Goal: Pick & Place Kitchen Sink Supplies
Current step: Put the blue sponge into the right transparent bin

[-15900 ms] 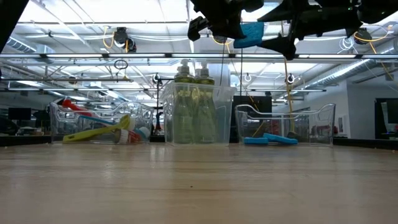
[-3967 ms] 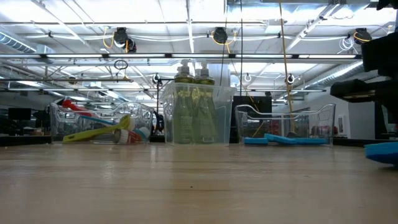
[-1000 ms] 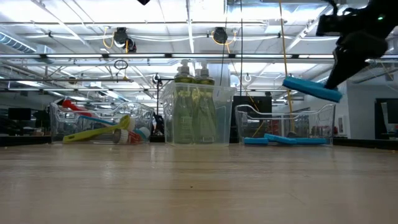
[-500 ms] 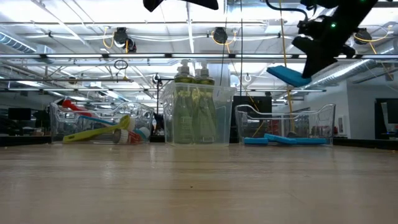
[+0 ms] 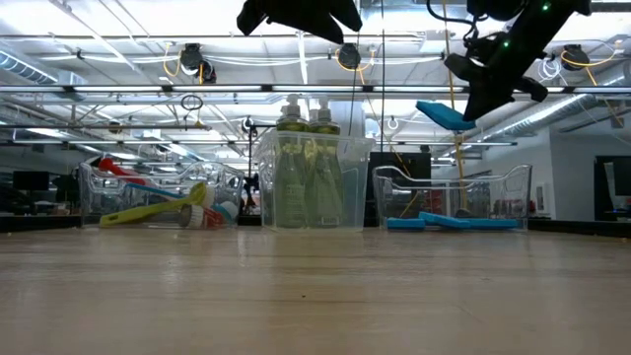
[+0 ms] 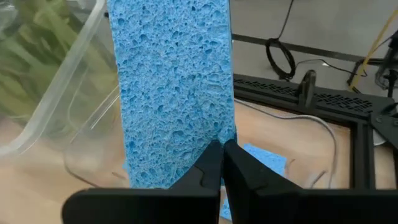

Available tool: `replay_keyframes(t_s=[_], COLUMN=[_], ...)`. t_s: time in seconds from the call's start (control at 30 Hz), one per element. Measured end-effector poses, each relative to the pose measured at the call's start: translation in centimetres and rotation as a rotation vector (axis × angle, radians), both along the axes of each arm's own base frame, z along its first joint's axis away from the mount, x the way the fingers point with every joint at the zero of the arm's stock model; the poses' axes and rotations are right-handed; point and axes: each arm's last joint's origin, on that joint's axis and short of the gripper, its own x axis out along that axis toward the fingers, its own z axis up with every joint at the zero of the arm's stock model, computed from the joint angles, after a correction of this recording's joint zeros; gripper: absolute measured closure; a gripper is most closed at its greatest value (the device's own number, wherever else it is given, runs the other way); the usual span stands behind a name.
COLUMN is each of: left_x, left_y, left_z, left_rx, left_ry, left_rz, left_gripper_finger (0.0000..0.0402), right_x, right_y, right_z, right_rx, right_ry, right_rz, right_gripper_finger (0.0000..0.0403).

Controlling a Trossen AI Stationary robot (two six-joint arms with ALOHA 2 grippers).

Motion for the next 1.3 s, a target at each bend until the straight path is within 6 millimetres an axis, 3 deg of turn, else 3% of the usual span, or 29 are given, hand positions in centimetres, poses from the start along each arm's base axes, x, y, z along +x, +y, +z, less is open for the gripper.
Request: replay_keyframes(t_s=[0.13,0.4,0.77,1.3], left_x=[-0.5,-3.7,-11.1,-18.1], left_y=[0.9,3.2,5.6,7.7], left_z=[1.3,3.4,2.6,1.7], left_rx=[0.007,0.073,0.051,0.045], left_ry=[0.002,-0.008,-0.101,-0.189], left_rz=[-0.035,-0.02,-0.077,-0.082], left_gripper_finger=[0.0282,0.0282,0.0282,0.0282], right_x=[-0.2,-0.5,-0.1,1.1], right_y=[-0.3,-1.1,-2.8,-5.4], right_z=[0.0,-0.1,-1.5,-5.0], right_rx=[0.0,0.022,0.085,0.267], right_ry=[0.0,-0.031,-0.021,0.056], right_rz=[-0.022,-0.104,-0.23,-0.347], right_gripper_finger=[0.0403,0.0403,0.0403,0.0403])
